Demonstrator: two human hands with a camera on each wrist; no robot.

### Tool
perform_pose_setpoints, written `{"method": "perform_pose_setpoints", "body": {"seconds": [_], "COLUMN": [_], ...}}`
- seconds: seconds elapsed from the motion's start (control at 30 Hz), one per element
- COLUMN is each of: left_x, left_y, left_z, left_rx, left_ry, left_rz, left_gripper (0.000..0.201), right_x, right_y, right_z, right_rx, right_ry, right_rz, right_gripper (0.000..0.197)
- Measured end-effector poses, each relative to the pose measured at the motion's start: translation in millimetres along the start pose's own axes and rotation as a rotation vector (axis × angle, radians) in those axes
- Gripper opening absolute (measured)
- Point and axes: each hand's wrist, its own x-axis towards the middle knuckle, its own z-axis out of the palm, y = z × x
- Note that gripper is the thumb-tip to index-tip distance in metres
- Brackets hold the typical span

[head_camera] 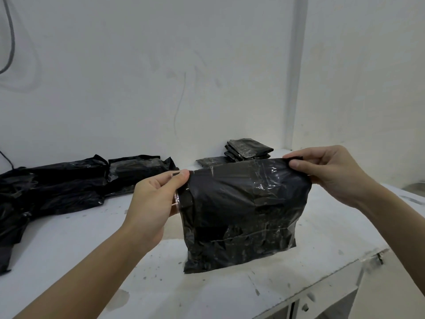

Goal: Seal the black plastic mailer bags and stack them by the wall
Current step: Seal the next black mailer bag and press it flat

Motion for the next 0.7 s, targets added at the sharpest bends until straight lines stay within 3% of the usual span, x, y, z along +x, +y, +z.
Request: {"method": "perform_pose_setpoints", "body": {"seconds": [0.1, 0.23, 0.4, 0.5, 0.7], "left_x": [-1.0, 3.5, 23.2, 37.9, 60.0], "left_y": [-3.0, -16.0, -36.4, -41.9, -44.7], "left_z": [3.4, 8.8, 7.9, 6.9, 10.3], "left_rx": [-0.036, -0.008, 0.032, 0.038, 0.064], "left_ry": [-0.026, -0.014, 0.046, 0.091, 0.198], "left_rz": [-0.069, -0.179, -0.28, -0.327, -0.422], "left_gripper": [0.017, 0.019, 0.016, 0.006, 0.016], "right_x": [1.4, 4.5, 14.1, 21.1, 29.2], "right_y": [-6.2, -1.6, 22.5, 32.8, 42.2], "right_z": [-8.4, -4.6, 8.5, 14.3, 21.2], "right_rx": [-0.001, -0.149, -0.408, -0.29, 0.094], "right_ry": [-0.01, 0.007, 0.099, 0.211, 0.296], "right_rz": [0.05, 0.194, 0.317, 0.506, 0.772], "right_gripper": [0.058, 0.007, 0.011, 0.004, 0.007]}}
